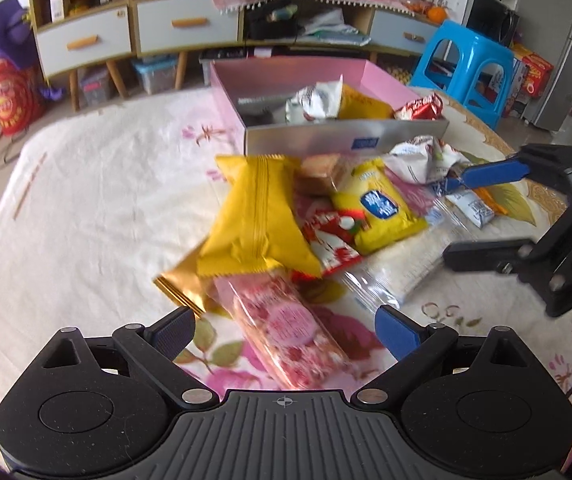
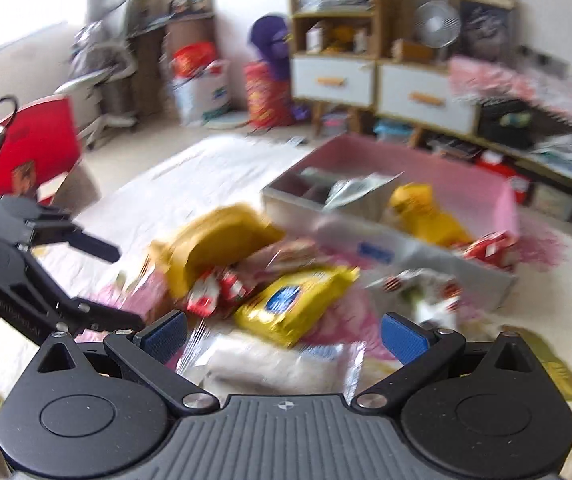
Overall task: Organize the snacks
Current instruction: 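Move both tools back toward the snack pile, then grasp the pink pastry pack with the left tool while the right tool grasps the clear white pack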
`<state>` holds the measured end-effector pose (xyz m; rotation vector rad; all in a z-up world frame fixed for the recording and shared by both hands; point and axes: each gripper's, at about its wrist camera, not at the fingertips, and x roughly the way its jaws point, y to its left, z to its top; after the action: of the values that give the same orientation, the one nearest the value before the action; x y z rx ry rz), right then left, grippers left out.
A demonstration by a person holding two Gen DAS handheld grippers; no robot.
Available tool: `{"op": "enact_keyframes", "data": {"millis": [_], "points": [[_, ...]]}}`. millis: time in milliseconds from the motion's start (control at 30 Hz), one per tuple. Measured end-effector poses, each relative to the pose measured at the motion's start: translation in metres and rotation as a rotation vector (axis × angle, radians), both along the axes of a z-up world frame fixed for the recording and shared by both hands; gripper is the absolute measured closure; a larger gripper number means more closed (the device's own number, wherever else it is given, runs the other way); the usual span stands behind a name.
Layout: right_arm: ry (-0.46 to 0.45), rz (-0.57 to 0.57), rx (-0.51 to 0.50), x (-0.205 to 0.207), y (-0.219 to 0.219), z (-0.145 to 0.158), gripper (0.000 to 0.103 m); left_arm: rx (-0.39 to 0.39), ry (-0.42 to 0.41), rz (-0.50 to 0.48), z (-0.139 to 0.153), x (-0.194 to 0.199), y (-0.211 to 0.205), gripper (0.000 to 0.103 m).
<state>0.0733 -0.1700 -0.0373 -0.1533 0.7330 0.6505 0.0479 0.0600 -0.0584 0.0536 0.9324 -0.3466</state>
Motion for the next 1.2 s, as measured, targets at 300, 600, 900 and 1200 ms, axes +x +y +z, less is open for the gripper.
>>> {"op": "enact_keyframes", "data": {"millis": [300,600,900,1200], "points": [[0.079,0.083,-0.07,0.016,0.007,-0.019,0.008,0.003,0.068,0.024,-0.014,0.002,-0.005,0.008],[0.155,0.166,-0.054,0.018,0.01,-0.027,0.013,0.078,0.077,-0.001,-0.022,0.0,-0.006,0.013],[0.201,0.267,-0.075,-0.011,0.012,-0.025,0.017,0.118,0.085,0.012,-0.021,-0.004,0.006,0.018],[0.085,0.151,-0.116,0.005,0.016,-0.021,0.019,0.075,0.065,-0.002,-0.019,-0.002,0.002,0.018]]}}
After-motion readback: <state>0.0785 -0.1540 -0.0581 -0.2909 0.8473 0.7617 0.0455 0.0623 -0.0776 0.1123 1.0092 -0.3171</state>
